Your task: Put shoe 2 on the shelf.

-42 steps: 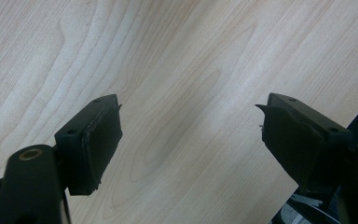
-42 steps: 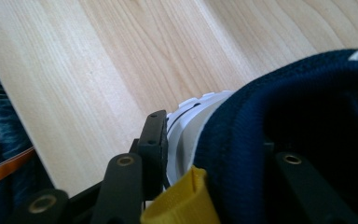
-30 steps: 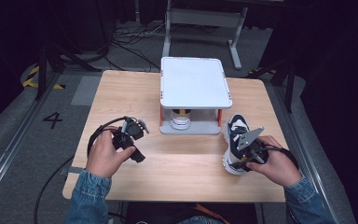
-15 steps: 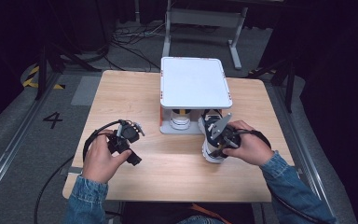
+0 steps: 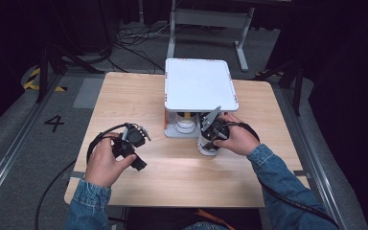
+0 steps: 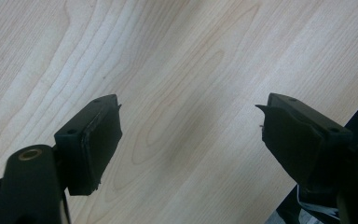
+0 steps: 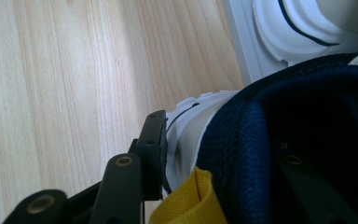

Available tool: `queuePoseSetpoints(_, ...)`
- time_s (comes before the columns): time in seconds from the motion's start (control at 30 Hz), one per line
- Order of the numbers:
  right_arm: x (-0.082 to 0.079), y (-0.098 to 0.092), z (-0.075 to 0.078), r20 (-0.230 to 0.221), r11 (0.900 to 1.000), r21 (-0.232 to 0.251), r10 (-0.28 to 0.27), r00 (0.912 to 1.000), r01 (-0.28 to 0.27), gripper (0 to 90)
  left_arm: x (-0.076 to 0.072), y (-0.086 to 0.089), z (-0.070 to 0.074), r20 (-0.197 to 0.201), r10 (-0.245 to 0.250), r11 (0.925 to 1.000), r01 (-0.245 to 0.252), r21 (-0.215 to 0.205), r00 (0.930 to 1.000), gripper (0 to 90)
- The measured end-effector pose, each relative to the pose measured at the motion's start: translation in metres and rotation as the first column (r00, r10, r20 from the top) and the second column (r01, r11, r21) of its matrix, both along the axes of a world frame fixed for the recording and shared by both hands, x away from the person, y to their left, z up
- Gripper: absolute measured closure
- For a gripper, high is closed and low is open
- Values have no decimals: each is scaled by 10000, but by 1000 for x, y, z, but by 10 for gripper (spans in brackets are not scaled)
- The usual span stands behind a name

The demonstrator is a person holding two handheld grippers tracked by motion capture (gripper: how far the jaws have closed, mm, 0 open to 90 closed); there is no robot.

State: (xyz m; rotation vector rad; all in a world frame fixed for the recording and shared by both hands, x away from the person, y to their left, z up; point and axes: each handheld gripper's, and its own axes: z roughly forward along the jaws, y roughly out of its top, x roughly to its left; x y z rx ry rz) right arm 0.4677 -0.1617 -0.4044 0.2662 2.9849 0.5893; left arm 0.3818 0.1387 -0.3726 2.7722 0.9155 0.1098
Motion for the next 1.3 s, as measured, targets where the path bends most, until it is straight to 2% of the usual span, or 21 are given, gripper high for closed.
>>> queuePoseSetpoints(0.07,0,-1,0,42,9999,69,88,10000,-88,600,1,-1,0,-10,-44,10000,44,1,10000,204)
queuePoseSetpoints(0.13,-2,-2,0,643,9990,84,441,9970,-447,524,1,-3,1,13,-36,10000,36,-10,10000,203)
queuePoseSetpoints(0.17,-4,-4,2,977,9988,190,420,9943,-441,482,1,-3,1,1,-95,10000,95,-23,10000,203)
queuePoseSetpoints(0.2,-6,-6,3,1262,9990,323,252,9917,-295,447,2,-3,1,9,-128,9999,128,-27,9999,203)
queuePoseSetpoints(0.27,-10,-12,9,1710,9978,648,21,9853,-134,437,3,-4,1,11,-96,10000,96,3,10000,203)
queuePoseSetpoints(0.3,-13,-13,11,1804,9972,737,-52,9836,-82,426,3,-5,0,-39,-143,9999,144,38,9999,203)
queuePoseSetpoints(0.4,-23,-21,25,2199,9879,1524,-616,9736,281,403,5,-8,-1,-72,-201,9998,201,79,9998,203)
queuePoseSetpoints(0.5,-31,-29,36,2499,9799,1862,-1174,9611,713,402,6,-10,-1,-75,-258,9997,258,43,9996,203)
queuePoseSetpoints(0.53,-34,-33,39,2518,9752,2009,-1432,9571,931,403,7,-11,0,-75,-288,9996,288,23,9996,203)
queuePoseSetpoints(0.6,-43,-40,44,2286,9572,2391,-2185,9487,1629,421,8,-12,1,-39,-296,9996,296,26,9996,203)
queuePoseSetpoints(0.63,-47,-43,45,2140,9466,2540,-2553,9429,1986,461,9,-12,1,-71,-301,9995,301,34,9995,203)
queuePoseSetpoints(0.7,-56,-49,45,1787,9332,2512,-3056,9352,2570,548,11,-15,2,4,-387,9992,387,38,9992,203)
queuePoseSetpoints(0.73,-66,-54,42,1276,9207,2416,-3432,9306,3065,663,12,-17,2,-31,-458,9989,458,37,9989,203)
queuePoseSetpoints(0.83,-78,-62,31,535,9117,2380,-3565,9328,3348,799,13,-21,1,-64,-581,9983,582,84,9983,205)
queuePoseSetpoints(0.9,-80,-60,25,739,9246,2065,-3410,9371,3202,810,13,-24,2,23,-617,9981,617,61,9981,206)
queuePoseSetpoints(0.93,-80,-59,23,803,9255,2135,-3358,9385,3129,814,12,-24,1,-2,-661,9978,661,32,9978,206)
queuePoseSetpoints(1.03,-79,-56,18,953,9240,2227,-3380,9363,3108,814,10,-24,1,-64,-702,9975,703,30,9975,207)
queuePoseSetpoints(1.07,-75,-53,11,1131,9242,2298,-3365,9349,3049,821,8,-22,1,-18,-559,9984,559,67,9984,207)
queuePoseSetpoints(1.17,-71,-50,6,1208,9246,2307,-3362,9340,3030,828,5,-17,1,-30,-467,9989,467,48,9989,207)
queuePoseSetpoints(1.27,-62,-48,-2,1401,9197,2401,-3495,9264,3106,843,0,-9,2,39,-272,9996,272,57,9996,207)
queuePoseSetpoints(1.3,-59,-48,-3,1485,9149,2452,-3623,9202,3206,850,-1,-6,1,50,-197,9998,197,30,9998,207)
